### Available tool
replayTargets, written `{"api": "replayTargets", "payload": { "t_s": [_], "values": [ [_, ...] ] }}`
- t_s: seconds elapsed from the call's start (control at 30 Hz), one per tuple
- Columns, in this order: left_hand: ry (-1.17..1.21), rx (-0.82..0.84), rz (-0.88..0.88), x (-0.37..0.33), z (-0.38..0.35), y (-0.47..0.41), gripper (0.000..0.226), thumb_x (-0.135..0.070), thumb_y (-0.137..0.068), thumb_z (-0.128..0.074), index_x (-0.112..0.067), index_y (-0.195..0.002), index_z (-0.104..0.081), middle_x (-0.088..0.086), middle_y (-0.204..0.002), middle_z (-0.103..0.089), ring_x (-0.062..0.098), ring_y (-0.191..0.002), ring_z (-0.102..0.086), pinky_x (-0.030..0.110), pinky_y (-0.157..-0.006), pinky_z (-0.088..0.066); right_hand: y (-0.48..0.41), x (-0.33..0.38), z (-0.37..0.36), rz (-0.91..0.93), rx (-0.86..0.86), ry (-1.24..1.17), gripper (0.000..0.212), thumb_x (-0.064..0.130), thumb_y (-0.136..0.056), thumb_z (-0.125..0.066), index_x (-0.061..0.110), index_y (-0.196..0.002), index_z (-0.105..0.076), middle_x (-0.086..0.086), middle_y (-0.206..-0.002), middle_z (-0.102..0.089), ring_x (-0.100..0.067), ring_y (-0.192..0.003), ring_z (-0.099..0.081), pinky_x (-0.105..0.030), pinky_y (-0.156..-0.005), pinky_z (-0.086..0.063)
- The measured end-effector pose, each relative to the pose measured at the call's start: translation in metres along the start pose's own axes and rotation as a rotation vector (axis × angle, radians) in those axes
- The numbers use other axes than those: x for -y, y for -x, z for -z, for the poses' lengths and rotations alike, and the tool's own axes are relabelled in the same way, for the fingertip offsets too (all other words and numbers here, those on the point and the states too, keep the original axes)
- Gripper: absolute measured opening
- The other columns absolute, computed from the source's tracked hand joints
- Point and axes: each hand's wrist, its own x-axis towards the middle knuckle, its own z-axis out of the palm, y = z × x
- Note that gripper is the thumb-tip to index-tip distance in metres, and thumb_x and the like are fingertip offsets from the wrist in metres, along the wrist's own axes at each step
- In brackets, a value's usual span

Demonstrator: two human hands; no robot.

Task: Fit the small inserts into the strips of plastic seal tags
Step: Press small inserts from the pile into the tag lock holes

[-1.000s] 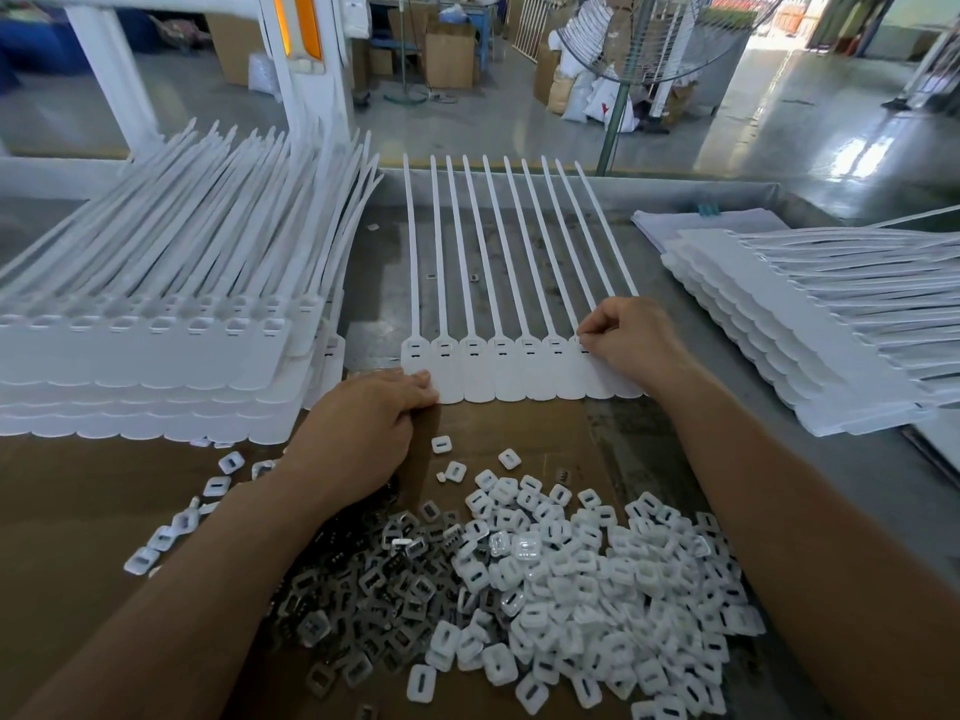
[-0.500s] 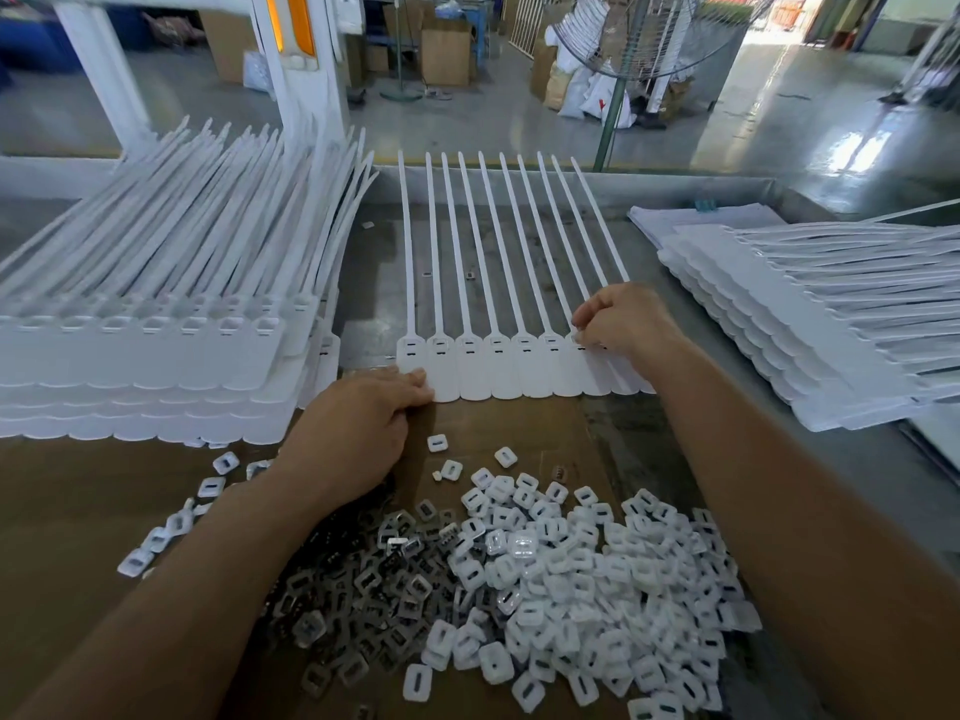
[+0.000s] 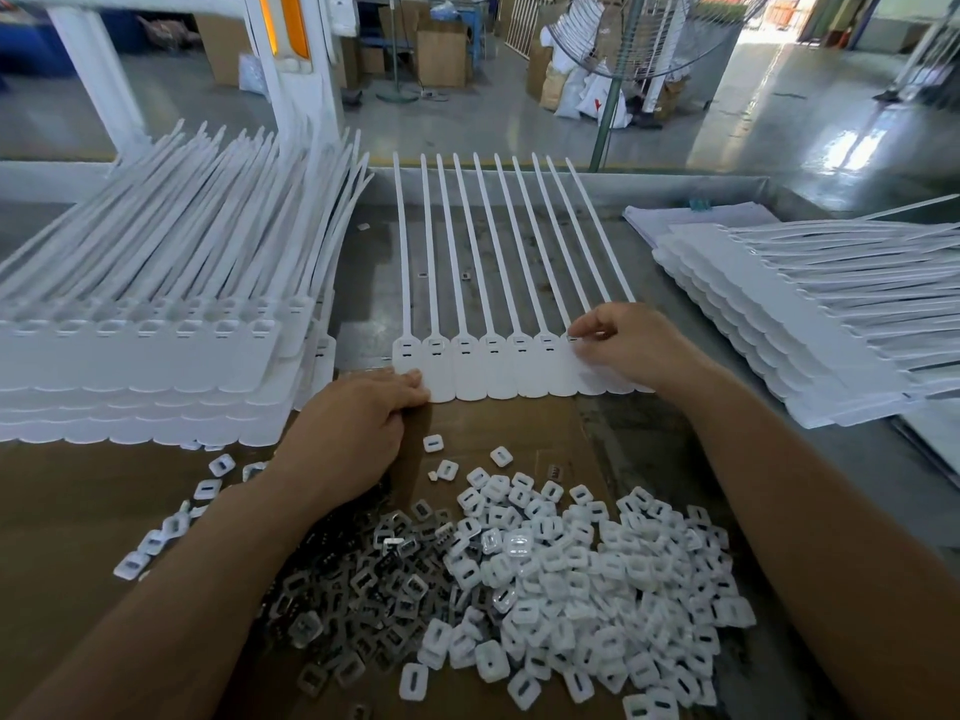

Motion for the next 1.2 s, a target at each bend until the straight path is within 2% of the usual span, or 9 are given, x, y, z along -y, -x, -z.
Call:
{"api": "replayTargets", "payload": {
  "t_s": [0.13,0.23,0.37,0.47,0.73,0.83,0.93,1.07,1.2],
  "values": [
    [-0.015,0.012,0.006,-0.001,0.0,-0.002,0.043,-0.001,-0.09,-0.039,-0.019,-0.127,-0.052,-0.011,-0.138,-0.042,0.007,-0.132,-0.031,0.019,-0.108,-0.014,0.025,0.005,0.007,0.089,0.088,0.057,0.013,0.027,-0.086,-0.062,0.032,-0.097,-0.058,0.011,-0.098,-0.055,-0.002,-0.084,-0.054,-0.02,-0.073,-0.042],
    [-0.023,0.019,0.008,0.0,0.0,0.0,0.043,-0.002,-0.09,-0.04,-0.019,-0.127,-0.052,-0.011,-0.138,-0.042,0.008,-0.132,-0.032,0.021,-0.109,-0.015,0.045,0.014,0.011,0.185,0.165,0.044,0.012,0.026,-0.084,-0.065,0.034,-0.091,-0.06,0.017,-0.091,-0.06,0.003,-0.081,-0.057,-0.013,-0.071,-0.042],
    [-0.024,0.021,0.009,0.003,0.0,0.001,0.042,-0.002,-0.089,-0.041,-0.02,-0.126,-0.054,-0.01,-0.137,-0.043,0.009,-0.131,-0.033,0.025,-0.11,-0.018,0.065,0.028,0.015,0.238,0.37,0.1,0.014,0.022,-0.08,-0.069,0.034,-0.077,-0.064,0.014,-0.075,-0.066,0.005,-0.071,-0.059,-0.013,-0.069,-0.049],
    [-0.018,0.007,0.014,0.002,-0.001,-0.001,0.041,-0.002,-0.089,-0.042,-0.019,-0.124,-0.056,-0.009,-0.136,-0.046,0.011,-0.13,-0.036,0.025,-0.109,-0.02,0.075,0.031,0.017,0.228,0.536,0.142,0.013,0.021,-0.076,-0.073,0.031,-0.075,-0.065,0.022,-0.073,-0.065,0.011,-0.069,-0.057,-0.004,-0.066,-0.044],
    [-0.016,0.005,0.019,0.003,-0.003,-0.003,0.041,-0.003,-0.089,-0.042,-0.02,-0.124,-0.056,-0.01,-0.136,-0.046,0.011,-0.13,-0.036,0.025,-0.109,-0.019,0.078,0.035,0.008,0.203,0.619,0.289,0.018,0.023,-0.075,-0.075,0.032,-0.074,-0.06,0.014,-0.077,-0.061,0.007,-0.063,-0.054,-0.008,-0.06,-0.043],
    [-0.014,0.002,0.018,0.003,-0.003,-0.003,0.041,-0.002,-0.089,-0.042,-0.02,-0.123,-0.056,-0.01,-0.135,-0.046,0.011,-0.13,-0.036,0.025,-0.108,-0.019,0.079,0.033,0.01,0.213,0.606,0.277,0.019,0.022,-0.079,-0.071,0.032,-0.073,-0.056,0.015,-0.075,-0.058,0.011,-0.062,-0.052,-0.009,-0.058,-0.041],
    [-0.016,0.001,0.015,0.004,-0.003,-0.003,0.041,-0.002,-0.089,-0.042,-0.02,-0.123,-0.056,-0.01,-0.135,-0.046,0.011,-0.129,-0.036,0.024,-0.108,-0.02,0.078,0.031,0.014,0.165,0.543,0.108,0.013,0.017,-0.086,-0.062,0.024,-0.079,-0.054,0.006,-0.074,-0.065,0.007,-0.064,-0.06,-0.014,-0.059,-0.047],
    [-0.015,0.006,0.018,0.003,-0.003,-0.003,0.041,-0.002,-0.089,-0.042,-0.02,-0.124,-0.056,-0.01,-0.136,-0.046,0.011,-0.13,-0.036,0.024,-0.108,-0.02,0.072,0.024,0.017,0.087,0.37,-0.133,0.01,0.009,-0.088,-0.058,0.018,-0.084,-0.056,-0.002,-0.076,-0.068,-0.003,-0.063,-0.065,-0.013,-0.058,-0.051],
    [-0.032,0.015,0.018,0.003,-0.002,-0.003,0.042,-0.002,-0.09,-0.041,-0.02,-0.125,-0.054,-0.01,-0.137,-0.044,0.011,-0.13,-0.035,0.026,-0.108,-0.02,0.064,0.014,0.015,0.021,0.162,-0.243,0.008,0.008,-0.088,-0.059,0.014,-0.086,-0.063,-0.003,-0.076,-0.067,0.0,-0.055,-0.063,-0.009,-0.05,-0.047]
  ]
}}
